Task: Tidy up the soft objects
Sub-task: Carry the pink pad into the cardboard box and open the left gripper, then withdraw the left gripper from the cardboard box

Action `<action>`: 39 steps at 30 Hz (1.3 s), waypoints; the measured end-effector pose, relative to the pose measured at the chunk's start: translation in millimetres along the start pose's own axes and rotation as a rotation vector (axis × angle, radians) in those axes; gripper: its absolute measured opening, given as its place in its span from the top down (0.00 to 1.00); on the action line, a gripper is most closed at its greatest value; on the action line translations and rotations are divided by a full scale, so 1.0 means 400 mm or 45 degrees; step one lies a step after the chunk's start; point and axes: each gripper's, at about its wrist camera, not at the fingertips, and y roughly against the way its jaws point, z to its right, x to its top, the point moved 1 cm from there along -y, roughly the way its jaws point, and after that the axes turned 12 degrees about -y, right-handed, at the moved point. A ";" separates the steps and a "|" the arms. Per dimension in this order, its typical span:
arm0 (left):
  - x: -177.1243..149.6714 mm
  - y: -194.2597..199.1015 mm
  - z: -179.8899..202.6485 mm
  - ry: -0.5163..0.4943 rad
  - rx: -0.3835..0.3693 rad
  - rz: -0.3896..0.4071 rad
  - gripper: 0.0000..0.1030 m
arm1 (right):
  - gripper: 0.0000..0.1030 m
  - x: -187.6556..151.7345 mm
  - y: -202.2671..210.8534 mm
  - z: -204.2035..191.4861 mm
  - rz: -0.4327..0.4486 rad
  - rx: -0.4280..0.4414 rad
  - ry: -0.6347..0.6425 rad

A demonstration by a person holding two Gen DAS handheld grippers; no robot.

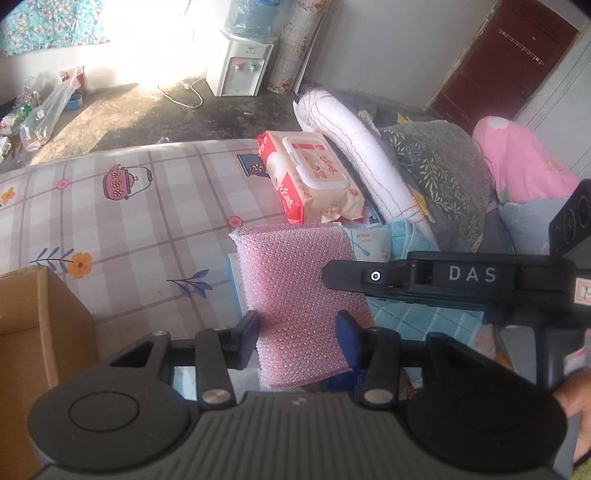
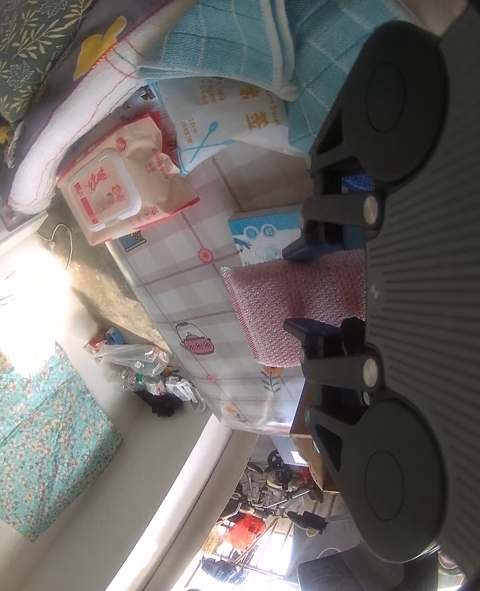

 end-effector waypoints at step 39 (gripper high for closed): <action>-0.329 0.086 -0.514 0.470 0.290 -0.190 0.54 | 0.66 -0.297 -0.197 -0.400 -0.134 0.136 0.362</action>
